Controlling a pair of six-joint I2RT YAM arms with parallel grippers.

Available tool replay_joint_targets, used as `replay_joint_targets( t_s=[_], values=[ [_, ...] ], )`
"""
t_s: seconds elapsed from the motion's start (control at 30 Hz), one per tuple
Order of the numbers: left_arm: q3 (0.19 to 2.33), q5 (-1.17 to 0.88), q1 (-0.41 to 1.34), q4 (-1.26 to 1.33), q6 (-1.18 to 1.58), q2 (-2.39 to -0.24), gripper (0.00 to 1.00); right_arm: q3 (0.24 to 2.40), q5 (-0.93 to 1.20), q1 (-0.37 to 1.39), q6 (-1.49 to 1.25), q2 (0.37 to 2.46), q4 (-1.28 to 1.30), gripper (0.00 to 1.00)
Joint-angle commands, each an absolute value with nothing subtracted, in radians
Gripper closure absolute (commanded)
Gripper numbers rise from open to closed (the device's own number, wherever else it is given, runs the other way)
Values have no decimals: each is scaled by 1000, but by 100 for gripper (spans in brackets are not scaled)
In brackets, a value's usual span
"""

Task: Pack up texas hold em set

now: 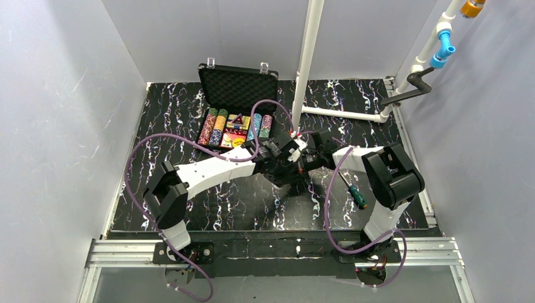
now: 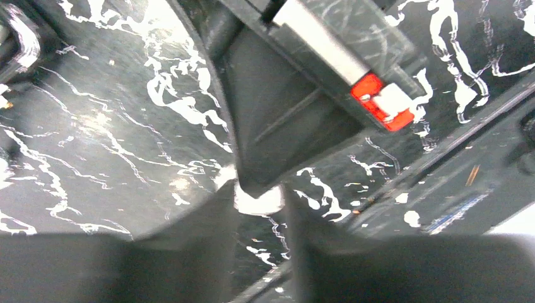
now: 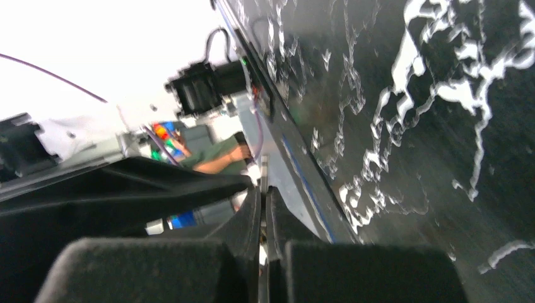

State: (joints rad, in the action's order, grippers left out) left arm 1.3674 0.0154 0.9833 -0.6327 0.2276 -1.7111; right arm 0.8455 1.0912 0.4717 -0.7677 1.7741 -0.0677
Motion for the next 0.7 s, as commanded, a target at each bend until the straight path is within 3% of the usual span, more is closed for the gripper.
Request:
replay_joint_targets(
  t_s=[0.0, 0.13, 0.3, 0.5, 0.67],
  values=[
    [1354, 72, 979, -655, 255, -1624, 78, 803, 1088, 485, -782, 1700, -135, 99],
    [1307, 145, 969, -666, 317, -1526, 67, 774, 1014, 488, -781, 1626, -156, 99],
    [1246, 269, 931, -719, 439, -1304, 39, 818, 706, 505, -615, 1530, -31, 99],
    [1237, 443, 920, -858, 479, -1012, 25, 930, 265, 680, -290, 1470, 101, 99],
    [1229, 505, 919, -932, 487, -799, 19, 1075, 51, 774, -57, 1549, 160, 99]
  ],
)
